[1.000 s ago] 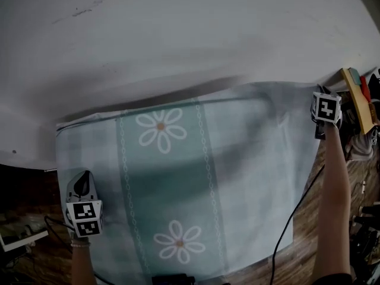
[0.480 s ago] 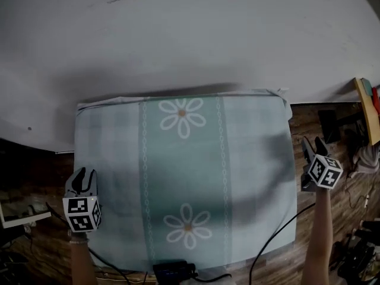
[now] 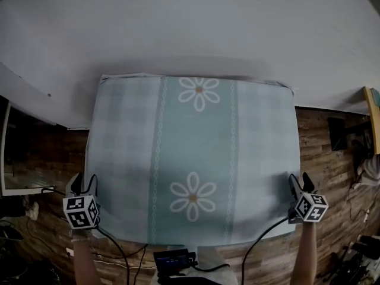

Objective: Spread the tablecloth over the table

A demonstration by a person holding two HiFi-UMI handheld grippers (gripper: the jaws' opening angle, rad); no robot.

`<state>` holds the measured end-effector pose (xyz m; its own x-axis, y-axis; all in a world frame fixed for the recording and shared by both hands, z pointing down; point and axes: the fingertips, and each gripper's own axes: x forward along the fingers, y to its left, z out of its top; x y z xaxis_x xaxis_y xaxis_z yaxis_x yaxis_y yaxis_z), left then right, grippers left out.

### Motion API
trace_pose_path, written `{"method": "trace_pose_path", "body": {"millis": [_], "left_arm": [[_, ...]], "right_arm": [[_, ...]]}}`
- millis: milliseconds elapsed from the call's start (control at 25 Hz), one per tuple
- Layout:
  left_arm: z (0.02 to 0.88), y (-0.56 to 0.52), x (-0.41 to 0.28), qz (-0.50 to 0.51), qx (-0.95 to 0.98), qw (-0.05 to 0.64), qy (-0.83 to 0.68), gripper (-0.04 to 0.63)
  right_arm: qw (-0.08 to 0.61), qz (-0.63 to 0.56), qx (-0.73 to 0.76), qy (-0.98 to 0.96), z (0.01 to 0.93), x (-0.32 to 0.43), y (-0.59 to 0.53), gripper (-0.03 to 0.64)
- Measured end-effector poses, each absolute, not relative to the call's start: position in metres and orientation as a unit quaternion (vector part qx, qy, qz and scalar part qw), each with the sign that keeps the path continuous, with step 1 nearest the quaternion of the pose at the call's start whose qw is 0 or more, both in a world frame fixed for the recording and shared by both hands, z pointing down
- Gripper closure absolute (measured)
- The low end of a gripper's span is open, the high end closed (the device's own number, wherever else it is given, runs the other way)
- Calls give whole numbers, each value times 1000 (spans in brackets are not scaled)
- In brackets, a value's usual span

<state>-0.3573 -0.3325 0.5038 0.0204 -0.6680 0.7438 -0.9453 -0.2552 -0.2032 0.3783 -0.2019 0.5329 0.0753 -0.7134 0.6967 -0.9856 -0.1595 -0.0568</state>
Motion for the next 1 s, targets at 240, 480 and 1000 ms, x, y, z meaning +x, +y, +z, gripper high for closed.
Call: {"method": "trace_pose_path", "body": {"millis": [240, 480, 1000], "left_arm": [[527, -297, -368, 381, 678, 215, -591, 367], [530, -301, -358, 374, 686, 204, -590, 462], [528, -373, -346, 358, 693, 187, -597, 462]], "right_arm": [[201, 316, 698, -610, 547, 376, -174, 348], [200, 316, 700, -609, 548, 378, -178, 351], [210, 295, 707, -608, 546, 392, -250, 351]]}}
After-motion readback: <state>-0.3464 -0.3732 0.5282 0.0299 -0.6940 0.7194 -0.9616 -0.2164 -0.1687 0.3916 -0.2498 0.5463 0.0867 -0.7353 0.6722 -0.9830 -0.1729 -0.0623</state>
